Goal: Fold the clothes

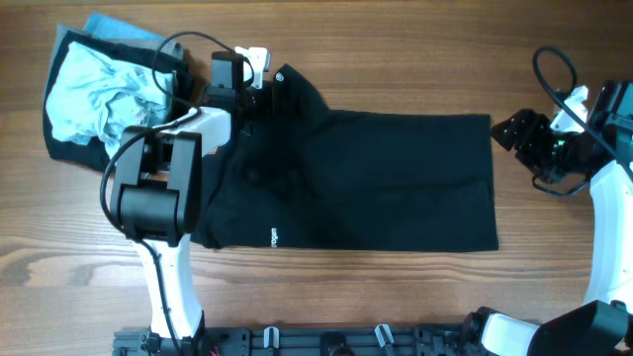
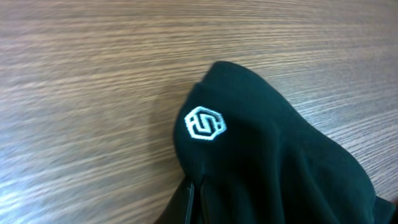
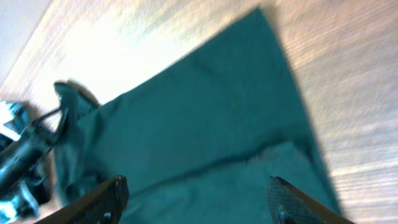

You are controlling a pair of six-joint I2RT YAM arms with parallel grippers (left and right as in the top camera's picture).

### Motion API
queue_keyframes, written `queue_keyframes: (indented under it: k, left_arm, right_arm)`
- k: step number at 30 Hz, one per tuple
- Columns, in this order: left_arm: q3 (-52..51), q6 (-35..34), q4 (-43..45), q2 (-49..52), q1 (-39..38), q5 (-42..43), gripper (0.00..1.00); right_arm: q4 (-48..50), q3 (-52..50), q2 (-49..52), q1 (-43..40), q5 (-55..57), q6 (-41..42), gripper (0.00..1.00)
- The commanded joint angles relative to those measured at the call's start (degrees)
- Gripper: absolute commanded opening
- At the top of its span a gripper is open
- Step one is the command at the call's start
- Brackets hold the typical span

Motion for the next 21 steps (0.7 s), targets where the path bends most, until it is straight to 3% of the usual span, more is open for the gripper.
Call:
queue_keyframes:
  k: [1, 3, 5, 15, 21]
  left_arm:
    - [0.4, -3.3, -2.3, -7.8, 2.5, 0.8, 0.04]
    - [0.4, -3.3, -5.0, -10.9, 3.3, 0.6, 0.04]
    - [0.4, -3.0, -7.8, -13.4, 3.9, 0.3, 0.04]
    - [0.4, -2.9, -15.6, -15.4, 3.1, 0.1, 0.04]
    - [0.4, -2.9, -18.6, -16.5, 2.0, 0.1, 0.04]
  right_arm:
    - [4.4, -1.3, 0.3, 0.2, 5.1, -0.8, 0.63]
    - [7.9, -1.3, 1.4, 0.3, 6.7, -0.8, 0.56]
    - [12.0, -1.3, 3.5, 0.3, 8.5, -0.7, 0.56]
    - [29.8, -1.3, 17.6, 0.3, 12.5, -1.4, 0.7]
    - [36.7, -1.3, 27.3, 1.1, 11.7, -2.8, 0.69]
